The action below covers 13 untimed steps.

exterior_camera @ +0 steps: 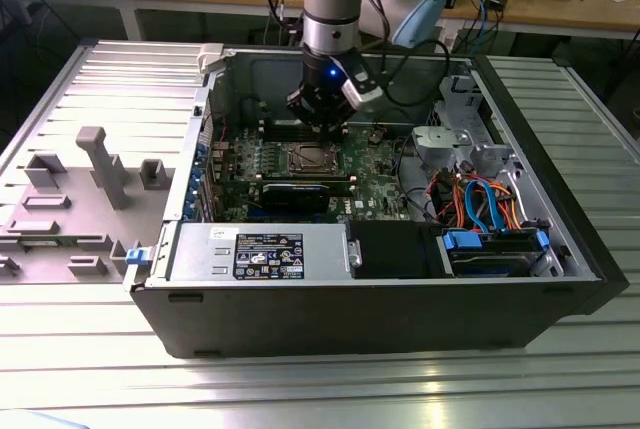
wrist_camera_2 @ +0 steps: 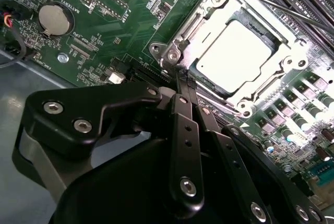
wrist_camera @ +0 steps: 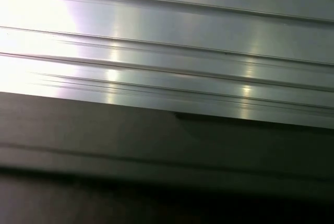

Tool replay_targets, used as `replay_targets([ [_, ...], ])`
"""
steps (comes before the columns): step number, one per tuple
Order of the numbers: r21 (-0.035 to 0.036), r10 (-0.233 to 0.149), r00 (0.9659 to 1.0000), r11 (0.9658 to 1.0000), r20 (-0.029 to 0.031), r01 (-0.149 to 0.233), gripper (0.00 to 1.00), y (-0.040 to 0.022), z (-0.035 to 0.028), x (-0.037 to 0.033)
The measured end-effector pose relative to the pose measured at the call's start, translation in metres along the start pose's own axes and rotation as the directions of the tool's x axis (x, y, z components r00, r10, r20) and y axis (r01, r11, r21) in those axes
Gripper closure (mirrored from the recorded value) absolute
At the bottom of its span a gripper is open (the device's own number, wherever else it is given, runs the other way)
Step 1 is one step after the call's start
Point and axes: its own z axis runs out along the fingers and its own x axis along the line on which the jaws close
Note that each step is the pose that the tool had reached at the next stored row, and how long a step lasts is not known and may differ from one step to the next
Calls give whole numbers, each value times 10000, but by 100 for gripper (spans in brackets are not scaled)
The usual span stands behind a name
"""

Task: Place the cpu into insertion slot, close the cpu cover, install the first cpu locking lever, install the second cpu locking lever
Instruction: 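Install the first cpu locking lever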

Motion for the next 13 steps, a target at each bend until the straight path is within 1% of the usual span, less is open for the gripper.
replay_targets([
  [4, 0, 0, 10000, 10000, 2, 0, 89, -3, 3, -8],
  [5, -2, -3, 10000, 10000, 18, 3, 89, -1, 5, 4],
  [6, 0, 0, 10000, 10000, 34, 0, 89, 3, 3, 46],
  [8, -2, 1, 10000, 10000, 67, -1, 89, 11, 3, 104],
  [9, 8, 1, 10000, 10000, 88, -1, 89, 15, 1, 148],
  [13, 14, 2, 9999, 10000, 137, -2, 89, 28, -2, 261],
])
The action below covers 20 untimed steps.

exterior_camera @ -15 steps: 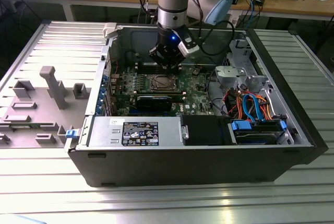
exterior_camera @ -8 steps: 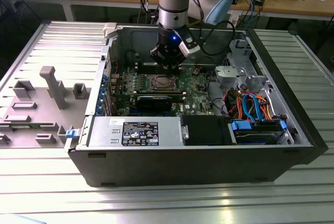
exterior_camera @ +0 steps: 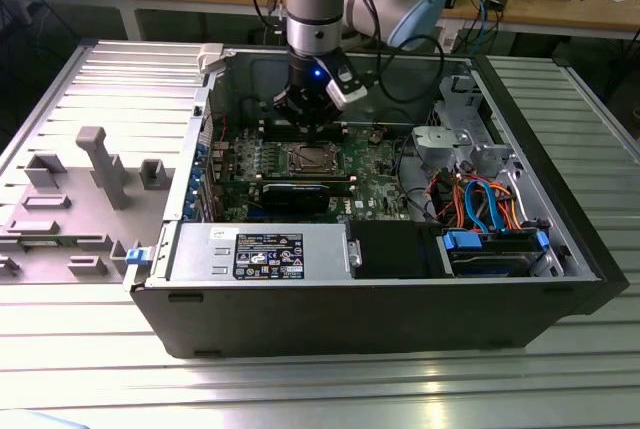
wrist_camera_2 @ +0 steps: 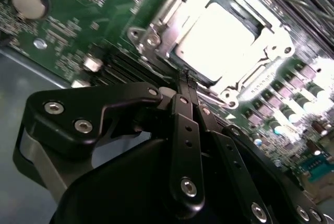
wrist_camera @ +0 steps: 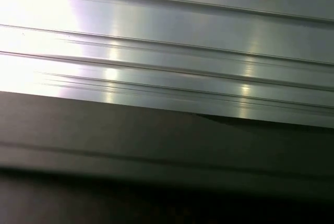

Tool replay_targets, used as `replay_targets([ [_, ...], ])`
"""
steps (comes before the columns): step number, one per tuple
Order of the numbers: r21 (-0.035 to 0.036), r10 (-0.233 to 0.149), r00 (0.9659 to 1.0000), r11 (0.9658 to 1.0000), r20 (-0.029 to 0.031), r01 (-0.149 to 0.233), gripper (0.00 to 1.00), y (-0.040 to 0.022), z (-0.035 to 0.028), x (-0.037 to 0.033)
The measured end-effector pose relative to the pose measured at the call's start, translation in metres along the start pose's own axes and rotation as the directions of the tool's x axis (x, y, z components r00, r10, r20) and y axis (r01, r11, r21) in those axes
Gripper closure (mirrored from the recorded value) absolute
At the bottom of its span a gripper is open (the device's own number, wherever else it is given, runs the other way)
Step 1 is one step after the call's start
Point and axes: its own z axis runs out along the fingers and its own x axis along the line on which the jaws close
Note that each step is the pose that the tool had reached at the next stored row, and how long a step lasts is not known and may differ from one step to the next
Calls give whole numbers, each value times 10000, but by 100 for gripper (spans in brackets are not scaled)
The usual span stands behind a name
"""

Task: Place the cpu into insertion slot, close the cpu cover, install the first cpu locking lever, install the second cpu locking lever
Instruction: 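Install the first cpu locking lever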

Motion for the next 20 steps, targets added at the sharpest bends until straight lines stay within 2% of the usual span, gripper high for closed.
replay_targets([
  [5, 6, 2, 10000, 10000, 47, -2, 89, 19, -6, 163],
  [11, -4, -382, 9993, 9993, 56, 382, 89, 21, -7, 169],
  [14, -12, -402, 9992, 9992, 60, 402, 89, 58, -5, 164],
  [20, -10, -401, 9992, 9992, 58, 401, 89, 55, -6, 165],
])
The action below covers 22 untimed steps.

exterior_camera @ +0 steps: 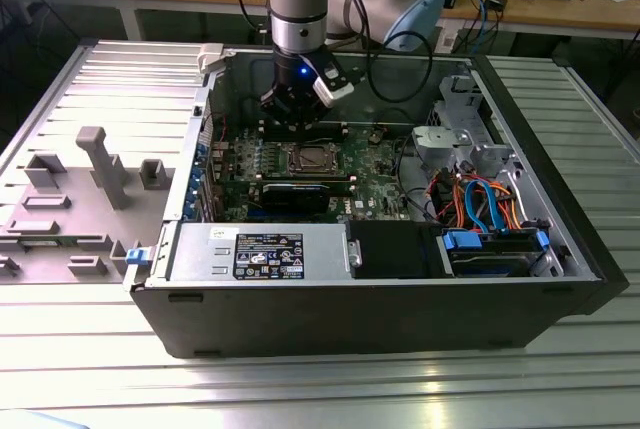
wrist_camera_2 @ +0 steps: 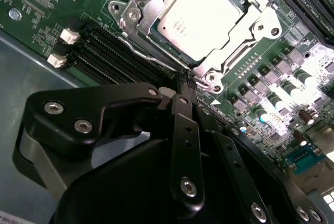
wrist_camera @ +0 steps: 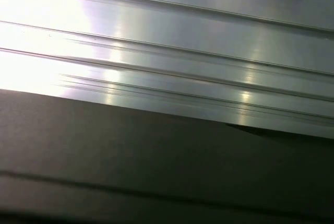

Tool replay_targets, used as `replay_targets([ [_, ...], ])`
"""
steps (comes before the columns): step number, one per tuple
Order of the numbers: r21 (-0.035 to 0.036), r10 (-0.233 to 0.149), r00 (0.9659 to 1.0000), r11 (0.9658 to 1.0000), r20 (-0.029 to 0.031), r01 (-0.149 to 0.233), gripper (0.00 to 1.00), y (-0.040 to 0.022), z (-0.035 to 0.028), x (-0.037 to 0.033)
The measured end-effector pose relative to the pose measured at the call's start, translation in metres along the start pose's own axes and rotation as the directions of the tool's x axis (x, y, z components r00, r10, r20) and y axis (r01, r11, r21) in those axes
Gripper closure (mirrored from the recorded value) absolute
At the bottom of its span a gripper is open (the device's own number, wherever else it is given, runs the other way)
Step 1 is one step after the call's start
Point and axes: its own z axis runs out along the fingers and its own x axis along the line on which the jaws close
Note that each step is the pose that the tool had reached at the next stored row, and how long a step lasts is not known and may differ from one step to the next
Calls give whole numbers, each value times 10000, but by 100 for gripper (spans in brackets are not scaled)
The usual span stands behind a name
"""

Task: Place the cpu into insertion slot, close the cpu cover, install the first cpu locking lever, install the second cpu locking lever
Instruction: 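Install the first cpu locking lever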

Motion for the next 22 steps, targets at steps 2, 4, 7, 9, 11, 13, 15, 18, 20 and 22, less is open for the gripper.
replay_targets([
  [2, 3, 1, 10000, 10000, 0, -1, 89, -4, -10, 1],
  [4, 4, 1, 10000, 10000, 3, -1, 89, -6, -28, 1],
  [7, 4, 0, 10000, 10000, 15, 0, 89, -8, -40, 4],
  [9, 10, -2, 10000, 10000, 39, 2, 89, -5, -46, 24],
  [11, 19, 1, 10000, 10000, 95, -1, 89, 4, -55, 78],
  [13, 25, 1, 9999, 10000, 134, -2, 89, 7, -75, 99],
  [15, 26, 0, 9999, 10000, 147, 0, 89, 6, -128, 99],
  [18, 27, 3, 9999, 10000, 153, -3, 89, 6, -174, 101],
  [20, 28, 5, 9999, 10000, 170, -5, 89, 6, -179, 113],
  [22, 31, 60, 9998, 10000, 168, -60, 89, -3, -178, 115],
])
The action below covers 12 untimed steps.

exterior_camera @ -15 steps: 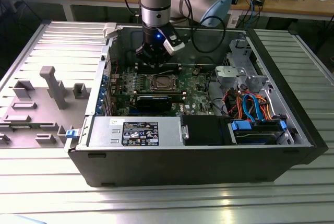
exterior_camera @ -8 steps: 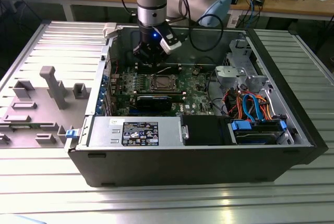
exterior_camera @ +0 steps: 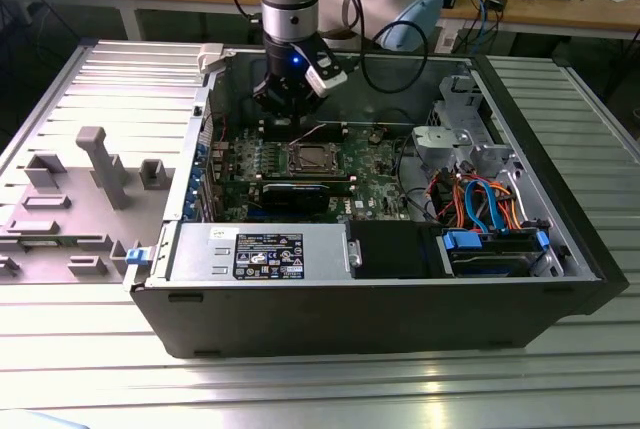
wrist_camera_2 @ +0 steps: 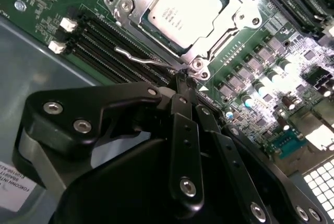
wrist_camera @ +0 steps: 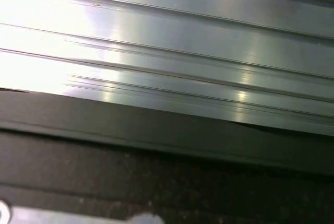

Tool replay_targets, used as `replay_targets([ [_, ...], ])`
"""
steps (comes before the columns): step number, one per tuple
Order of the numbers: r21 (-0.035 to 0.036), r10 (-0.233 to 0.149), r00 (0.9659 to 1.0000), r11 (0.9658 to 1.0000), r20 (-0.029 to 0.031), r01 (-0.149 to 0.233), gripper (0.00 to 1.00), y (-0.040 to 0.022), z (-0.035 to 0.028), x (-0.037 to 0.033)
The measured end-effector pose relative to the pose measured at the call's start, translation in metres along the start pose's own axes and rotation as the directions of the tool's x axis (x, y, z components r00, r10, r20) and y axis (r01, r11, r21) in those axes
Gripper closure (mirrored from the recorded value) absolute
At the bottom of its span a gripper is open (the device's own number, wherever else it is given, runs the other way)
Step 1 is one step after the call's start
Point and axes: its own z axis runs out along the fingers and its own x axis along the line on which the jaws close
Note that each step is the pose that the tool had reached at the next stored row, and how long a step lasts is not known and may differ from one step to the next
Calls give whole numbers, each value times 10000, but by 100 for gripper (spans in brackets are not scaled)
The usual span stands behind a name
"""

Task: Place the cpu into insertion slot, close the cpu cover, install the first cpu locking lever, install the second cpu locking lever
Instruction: 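Install the first cpu locking lever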

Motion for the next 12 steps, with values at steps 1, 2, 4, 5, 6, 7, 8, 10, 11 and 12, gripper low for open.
replay_targets([
  [1, 5, 71, 10000, 10000, -3, -71, 89, -1, 2, 1],
  [2, 11, 189, 9998, 9998, -5, -189, 89, -2, 8, 1],
  [4, 20, 366, 9993, 9993, -9, -366, 89, -3, 16, 1],
  [5, 26, 463, 9989, 9989, -12, -463, 89, -4, 21, -1],
  [6, 27, 467, 9989, 9989, -17, -467, 89, -6, 23, -14],
  [7, 26, 469, 9989, 9989, -20, -469, 89, -7, 24, -18],
  [8, 27, 470, 9989, 9989, -20, -470, 89, -6, 26, -18],
  [10, 26, 469, 9989, 9989, -20, -469, 89, -7, 35, -19],
  [11, 25, 468, 9989, 9989, -20, -468, 89, -7, 39, -21],
  [12, 25, 468, 9989, 9989, -23, -468, 89, -7, 45, -23],
])
